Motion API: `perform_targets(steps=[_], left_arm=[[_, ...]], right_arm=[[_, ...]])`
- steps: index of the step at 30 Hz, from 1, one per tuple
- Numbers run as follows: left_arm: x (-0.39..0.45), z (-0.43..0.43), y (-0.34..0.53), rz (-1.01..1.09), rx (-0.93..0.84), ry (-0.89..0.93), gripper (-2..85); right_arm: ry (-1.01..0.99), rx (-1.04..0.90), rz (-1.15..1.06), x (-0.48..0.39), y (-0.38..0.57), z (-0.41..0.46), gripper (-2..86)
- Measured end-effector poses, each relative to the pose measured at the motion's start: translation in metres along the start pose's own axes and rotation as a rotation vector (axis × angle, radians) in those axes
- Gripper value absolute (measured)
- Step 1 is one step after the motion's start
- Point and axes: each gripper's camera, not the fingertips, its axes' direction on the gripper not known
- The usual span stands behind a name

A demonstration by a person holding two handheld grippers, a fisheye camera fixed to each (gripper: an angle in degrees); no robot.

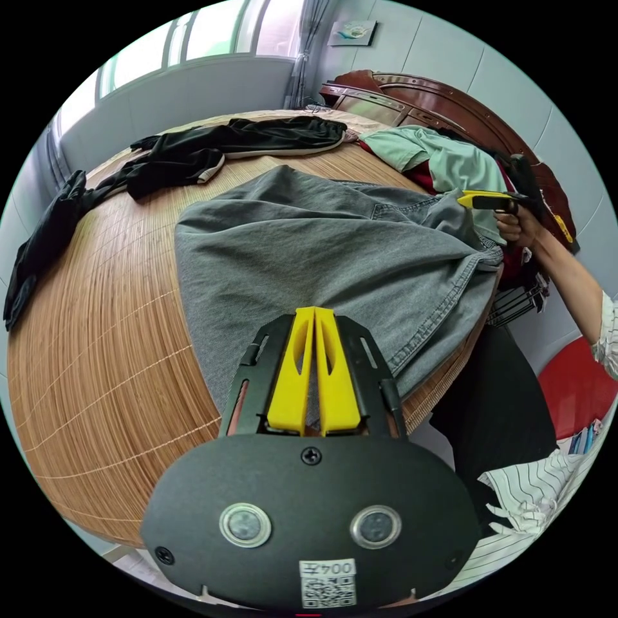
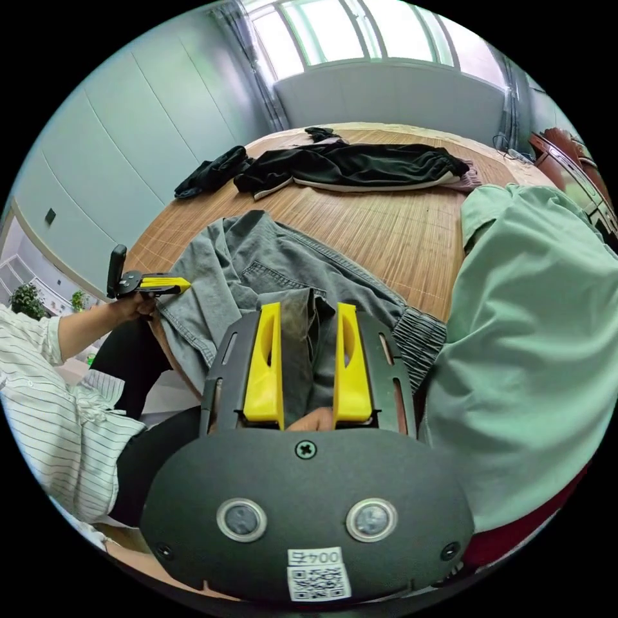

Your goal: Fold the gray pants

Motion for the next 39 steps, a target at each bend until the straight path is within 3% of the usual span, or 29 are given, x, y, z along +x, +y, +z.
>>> perform_targets(steps=[4, 9, 16, 19, 26, 32, 35, 39], left_arm=[[-0.001, 0.004, 0.003, 0.004, 0.000, -0.009, 0.4], [-0.005, 0.010, 0.009, 0.004, 0.000, -0.011, 0.4], [-0.012, 0.018, 0.017, 0.006, 0.001, -0.014, 0.4], [-0.016, 0.022, 0.021, 0.006, 0.001, -0.011, 0.3], [-0.030, 0.031, 0.031, 0.003, 0.000, -0.007, 0.4], [-0.045, 0.039, 0.042, -0.001, 0.000, 0.001, 0.4], [-0.052, 0.042, 0.047, 0.002, -0.001, -0.005, 0.4], [-0.069, 0.045, 0.052, -0.028, -0.006, 0.026, 0.7]], right_arm=[[-0.121, -0.048, -0.007, 0.025, -0.002, 0.006, 10.9], [-0.104, -0.022, -0.072, 0.021, 0.009, -0.010, 3.7], [0.117, 0.331, -0.208, -0.025, 0.042, -0.104, 1.8], [0.214, 0.369, -0.100, -0.001, 0.051, -0.106, 2.1], [0.354, 0.104, 0.265, 0.087, 0.053, -0.021, 5.5], [0.196, 0.249, 0.496, 0.124, 0.110, -0.082, 8.1], [0.004, 0.298, 0.521, 0.117, 0.165, -0.102, 8.6], [-0.043, 0.298, 0.520, 0.103, 0.224, -0.095, 9.4]])
